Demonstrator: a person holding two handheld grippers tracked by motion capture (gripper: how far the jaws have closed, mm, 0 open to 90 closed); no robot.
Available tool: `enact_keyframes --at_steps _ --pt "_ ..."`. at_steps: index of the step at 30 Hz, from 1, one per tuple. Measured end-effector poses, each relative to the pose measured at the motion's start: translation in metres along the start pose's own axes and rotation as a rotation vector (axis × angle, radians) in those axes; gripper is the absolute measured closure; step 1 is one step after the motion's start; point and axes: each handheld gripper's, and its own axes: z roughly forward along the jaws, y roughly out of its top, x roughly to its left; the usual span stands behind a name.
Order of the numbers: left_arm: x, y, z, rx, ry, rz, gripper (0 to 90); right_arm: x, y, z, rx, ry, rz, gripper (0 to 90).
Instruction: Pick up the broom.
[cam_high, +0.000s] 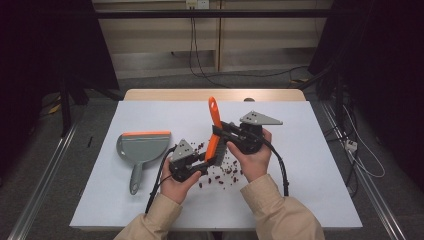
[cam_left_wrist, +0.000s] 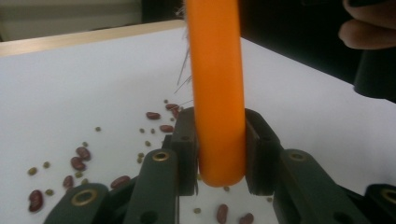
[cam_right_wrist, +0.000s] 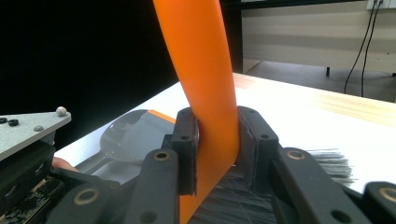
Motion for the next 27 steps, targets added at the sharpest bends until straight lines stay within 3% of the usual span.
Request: enact_keyframes --at_steps 5,6,7,10,12,16,18,25,27 --pt "-0.002 -0.001 -0.003 -0.035 0.055 0.017 71.0 0.001 0.003 0.001 -0.006 0.012 0.009 68.8" --pt "-0.002 0.0 -0.004 -0.039 0.062 0.016 71.1 0.002 0.003 0.002 -0.009 0.012 0.008 59.3" --pt "-0.002 0.0 -0.005 -0.043 0.073 0.011 71.1 0.002 0.003 0.002 -0.009 0.012 0.008 59.3" --pt "0.001 -0.001 -0.007 -0.058 0.097 -0.006 71.1 0.005 0.002 0.002 -0.017 -0.015 0.018 42.6" --pt "0.004 -0.001 -0.009 -0.063 0.112 -0.011 71.1 0.006 0.0 0.002 -0.03 -0.053 0.019 37.1" --pt "0.004 0.0 -0.01 -0.075 0.136 -0.022 71.1 0.008 -0.005 0.007 -0.003 -0.067 0.056 28.9" --pt "0.003 0.0 -0.01 -0.08 0.14 -0.022 71.0 0.01 -0.008 0.011 0.008 -0.082 0.06 27.9" --pt "-0.002 0.0 -0.009 -0.111 0.134 -0.002 70.4 0.02 -0.015 0.025 0.024 -0.062 0.139 23.6" --pt "-0.004 0.001 -0.01 -0.13 0.125 0.019 69.1 0.02 -0.016 0.027 0.032 -0.066 0.182 25.1"
